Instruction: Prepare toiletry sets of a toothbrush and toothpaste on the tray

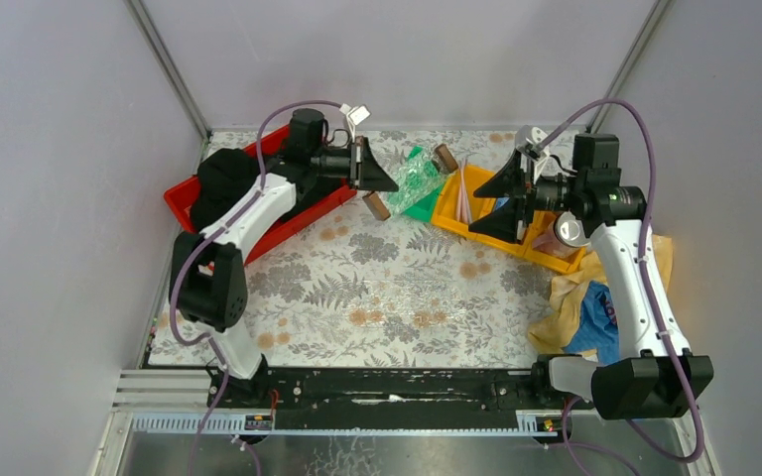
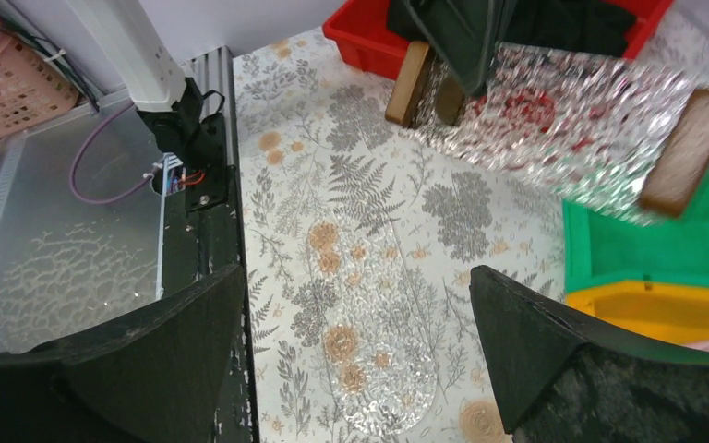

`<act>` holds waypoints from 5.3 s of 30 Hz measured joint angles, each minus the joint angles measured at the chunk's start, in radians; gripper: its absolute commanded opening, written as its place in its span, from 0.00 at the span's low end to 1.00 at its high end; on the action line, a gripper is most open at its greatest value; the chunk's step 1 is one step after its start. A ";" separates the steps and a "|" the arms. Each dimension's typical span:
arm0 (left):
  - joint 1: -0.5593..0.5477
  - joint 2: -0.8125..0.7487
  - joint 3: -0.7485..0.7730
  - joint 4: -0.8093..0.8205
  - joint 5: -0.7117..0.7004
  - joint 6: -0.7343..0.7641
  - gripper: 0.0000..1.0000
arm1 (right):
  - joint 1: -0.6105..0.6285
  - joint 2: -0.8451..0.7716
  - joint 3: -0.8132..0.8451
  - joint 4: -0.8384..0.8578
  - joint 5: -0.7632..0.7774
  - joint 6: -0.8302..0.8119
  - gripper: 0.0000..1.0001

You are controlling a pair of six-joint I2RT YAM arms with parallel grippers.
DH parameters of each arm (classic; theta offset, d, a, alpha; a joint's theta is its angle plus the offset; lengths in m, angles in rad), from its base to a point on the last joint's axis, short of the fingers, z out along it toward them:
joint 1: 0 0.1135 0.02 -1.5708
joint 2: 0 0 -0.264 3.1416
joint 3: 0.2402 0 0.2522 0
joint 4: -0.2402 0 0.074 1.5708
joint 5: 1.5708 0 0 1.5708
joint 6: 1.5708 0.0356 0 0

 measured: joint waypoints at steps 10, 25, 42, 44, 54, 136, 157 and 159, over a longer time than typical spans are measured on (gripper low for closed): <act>-0.029 -0.288 -0.240 -0.181 -0.013 0.400 0.00 | 0.027 -0.001 0.029 -0.127 -0.129 -0.159 1.00; -0.084 -0.372 -0.212 -0.531 0.027 0.887 0.00 | 0.232 -0.005 0.066 -0.304 -0.016 -0.384 1.00; -0.187 -0.284 -0.188 -0.801 -0.052 1.080 0.00 | 0.389 0.323 0.209 -0.276 0.188 -0.200 0.75; -0.192 -0.284 -0.188 -0.806 -0.054 1.084 0.00 | 0.399 0.336 0.209 -0.286 0.190 -0.199 0.72; -0.198 -0.267 -0.173 -0.815 -0.063 1.087 0.00 | 0.455 0.375 0.204 -0.315 0.192 -0.200 0.62; -0.005 -1.025 -0.926 0.010 -0.526 0.131 0.88 | 0.297 1.090 0.545 -0.389 0.121 -0.106 0.22; -0.005 -1.000 -0.926 0.024 -0.519 0.105 0.87 | 0.275 1.102 0.653 -0.415 0.272 -0.125 0.50; -0.005 -0.996 -0.926 0.026 -0.525 0.098 0.87 | 0.275 1.090 0.653 -0.405 0.304 -0.123 0.51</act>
